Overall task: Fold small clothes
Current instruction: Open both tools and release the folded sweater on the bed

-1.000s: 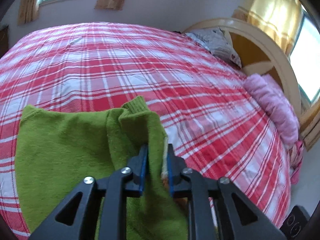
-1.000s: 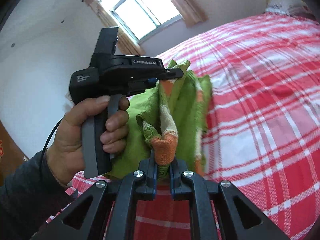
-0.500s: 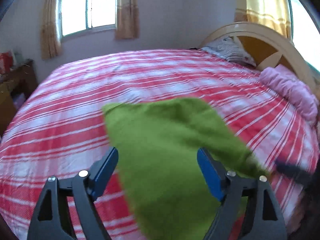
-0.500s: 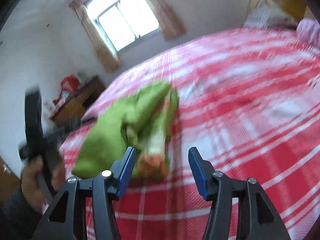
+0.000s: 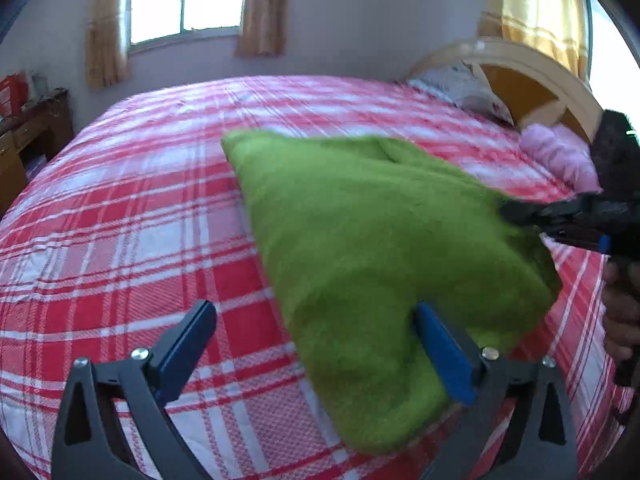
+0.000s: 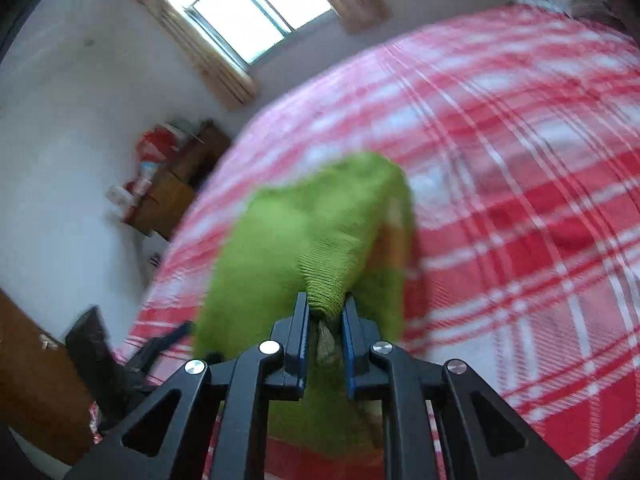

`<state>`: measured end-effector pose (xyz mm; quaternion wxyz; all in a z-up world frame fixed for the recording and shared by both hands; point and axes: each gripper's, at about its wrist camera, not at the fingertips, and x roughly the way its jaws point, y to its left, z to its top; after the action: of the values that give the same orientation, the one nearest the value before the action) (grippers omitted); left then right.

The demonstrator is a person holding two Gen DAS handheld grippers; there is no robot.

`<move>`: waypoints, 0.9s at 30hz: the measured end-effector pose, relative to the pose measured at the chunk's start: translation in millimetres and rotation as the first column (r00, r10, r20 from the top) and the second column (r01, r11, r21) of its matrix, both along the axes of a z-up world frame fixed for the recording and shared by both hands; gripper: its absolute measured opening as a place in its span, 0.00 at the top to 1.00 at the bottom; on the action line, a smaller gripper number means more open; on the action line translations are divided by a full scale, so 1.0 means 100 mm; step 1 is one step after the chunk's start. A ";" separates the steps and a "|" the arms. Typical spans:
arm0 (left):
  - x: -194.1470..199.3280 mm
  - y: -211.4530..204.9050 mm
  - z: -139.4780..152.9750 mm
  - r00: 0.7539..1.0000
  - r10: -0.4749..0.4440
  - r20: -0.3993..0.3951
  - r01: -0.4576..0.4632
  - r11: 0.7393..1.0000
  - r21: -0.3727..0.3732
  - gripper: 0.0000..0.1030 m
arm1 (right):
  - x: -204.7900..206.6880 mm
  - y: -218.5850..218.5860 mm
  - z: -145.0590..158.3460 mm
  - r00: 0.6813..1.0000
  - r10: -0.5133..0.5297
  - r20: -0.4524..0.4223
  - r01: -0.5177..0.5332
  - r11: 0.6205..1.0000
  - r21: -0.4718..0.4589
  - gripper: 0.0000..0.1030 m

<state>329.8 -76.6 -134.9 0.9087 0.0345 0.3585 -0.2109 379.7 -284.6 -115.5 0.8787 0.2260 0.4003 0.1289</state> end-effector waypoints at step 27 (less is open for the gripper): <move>0.28 0.01 -0.05 0.995 0.093 -0.041 -0.093 0.996 -0.004 0.00 | -0.02 -0.11 -0.29 1.000 0.027 0.015 -0.026 0.997 -0.079 0.54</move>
<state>358.0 -75.5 -139.6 0.9102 0.0109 0.3775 -0.1699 377.8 -295.4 -144.6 0.8882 0.1850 0.4011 0.1266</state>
